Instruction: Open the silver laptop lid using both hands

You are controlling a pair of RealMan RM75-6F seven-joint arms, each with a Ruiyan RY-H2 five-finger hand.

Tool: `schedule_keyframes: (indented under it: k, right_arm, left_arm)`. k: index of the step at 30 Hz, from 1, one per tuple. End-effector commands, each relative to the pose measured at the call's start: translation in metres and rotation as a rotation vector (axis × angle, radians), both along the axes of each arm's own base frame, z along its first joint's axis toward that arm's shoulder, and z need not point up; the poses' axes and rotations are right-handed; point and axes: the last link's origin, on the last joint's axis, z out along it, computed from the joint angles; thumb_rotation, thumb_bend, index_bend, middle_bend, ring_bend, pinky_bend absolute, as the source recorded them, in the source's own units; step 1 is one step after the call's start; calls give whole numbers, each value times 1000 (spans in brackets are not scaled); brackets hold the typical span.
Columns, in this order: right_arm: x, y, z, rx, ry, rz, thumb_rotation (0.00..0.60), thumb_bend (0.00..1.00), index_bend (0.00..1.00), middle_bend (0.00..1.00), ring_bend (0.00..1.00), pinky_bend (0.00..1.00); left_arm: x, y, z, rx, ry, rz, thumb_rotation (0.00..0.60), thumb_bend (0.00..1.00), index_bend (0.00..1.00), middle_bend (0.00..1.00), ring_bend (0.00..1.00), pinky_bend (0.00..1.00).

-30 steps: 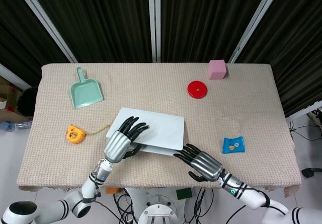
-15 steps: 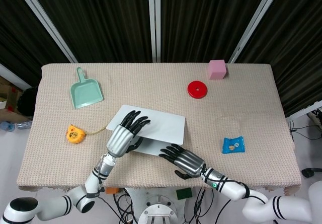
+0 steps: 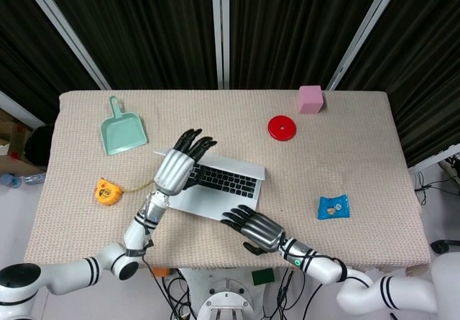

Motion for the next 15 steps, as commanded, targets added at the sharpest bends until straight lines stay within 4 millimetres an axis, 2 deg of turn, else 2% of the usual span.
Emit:
schedule_keyframes:
  k: [1, 7, 15]
  right_arm:
    - [2, 0, -2, 1, 1, 0, 600, 494, 0, 0, 0, 0]
    - [5, -1, -6, 4, 8, -1, 600, 495, 0, 0, 0, 0]
    - [9, -1, -10, 13, 22, 6, 600, 498, 0, 0, 0, 0]
  left_arm:
    - [14, 23, 17, -6, 44, 21, 600, 543, 175, 188, 63, 93]
    - [31, 54, 32, -7, 131, 61, 600, 536, 175, 188, 63, 93]
    - [46, 85, 42, -15, 193, 128, 600, 515, 174, 185, 63, 92]
